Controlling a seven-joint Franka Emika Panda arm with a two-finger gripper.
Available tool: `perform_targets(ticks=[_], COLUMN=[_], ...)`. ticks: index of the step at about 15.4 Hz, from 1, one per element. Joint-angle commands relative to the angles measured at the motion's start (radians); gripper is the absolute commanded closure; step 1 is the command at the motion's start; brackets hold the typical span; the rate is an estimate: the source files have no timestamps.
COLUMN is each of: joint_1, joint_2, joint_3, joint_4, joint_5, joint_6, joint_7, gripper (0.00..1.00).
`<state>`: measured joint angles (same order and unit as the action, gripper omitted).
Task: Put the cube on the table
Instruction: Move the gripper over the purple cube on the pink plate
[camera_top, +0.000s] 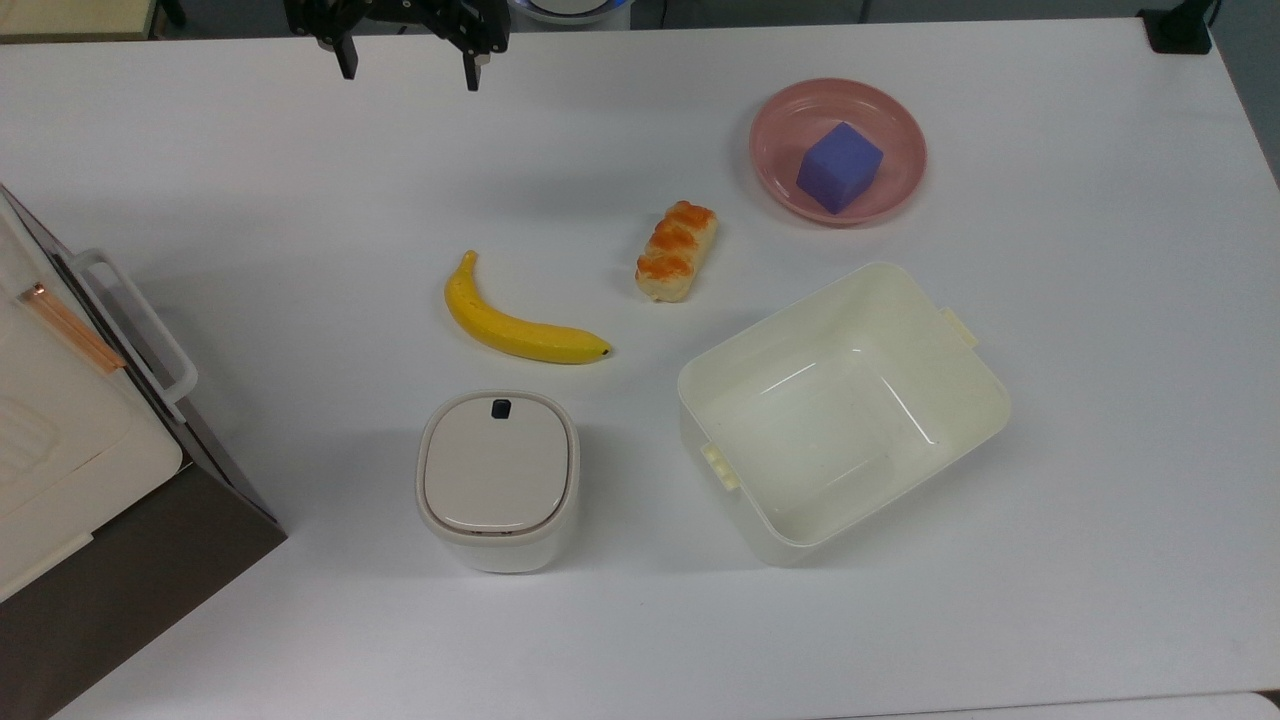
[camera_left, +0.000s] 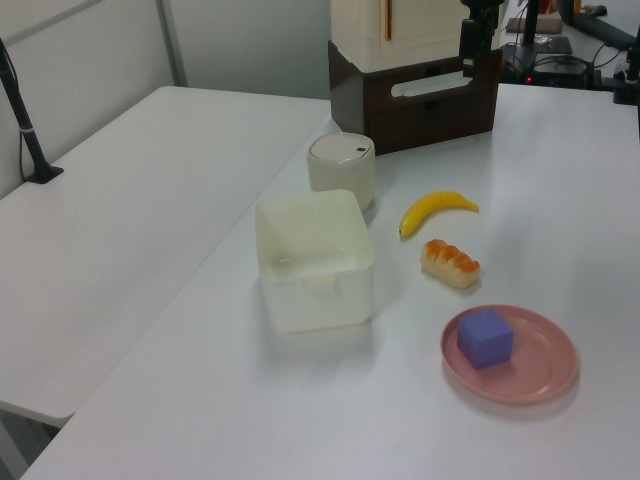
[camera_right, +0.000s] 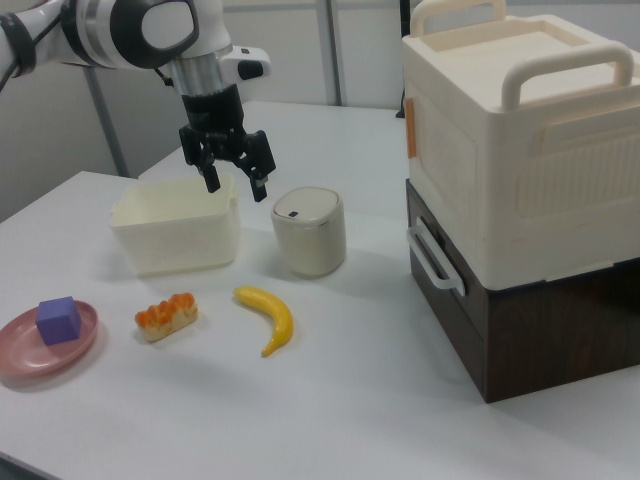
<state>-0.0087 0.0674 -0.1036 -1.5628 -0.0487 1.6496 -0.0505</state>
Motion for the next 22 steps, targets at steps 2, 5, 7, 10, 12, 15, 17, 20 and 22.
perform_targets(ticks=[2, 5, 7, 10, 12, 15, 17, 20, 22], joint_1=[0.003, 0.004, 0.006, 0.007, 0.007, 0.013, 0.042, 0.111, 0.179], joint_2=[-0.009, -0.009, -0.009, -0.009, -0.009, -0.001, 0.015, 0.049, 0.068], joint_3=[-0.002, -0.002, -0.002, -0.002, 0.001, 0.008, 0.013, 0.013, 0.013], joint_4=[-0.003, -0.002, -0.003, -0.003, -0.006, -0.008, -0.006, -0.008, -0.013], joint_5=[0.02, 0.02, 0.021, 0.021, 0.021, 0.023, 0.032, 0.062, 0.062], joint_6=[-0.024, -0.022, -0.021, -0.021, -0.021, -0.019, -0.017, -0.016, -0.016], joint_7=[-0.02, -0.02, -0.022, -0.022, -0.022, -0.022, -0.022, -0.025, -0.026], gripper=[0.0, 0.0, 0.0, 0.0, 0.0, 0.0, 0.0, 0.0, 0.0])
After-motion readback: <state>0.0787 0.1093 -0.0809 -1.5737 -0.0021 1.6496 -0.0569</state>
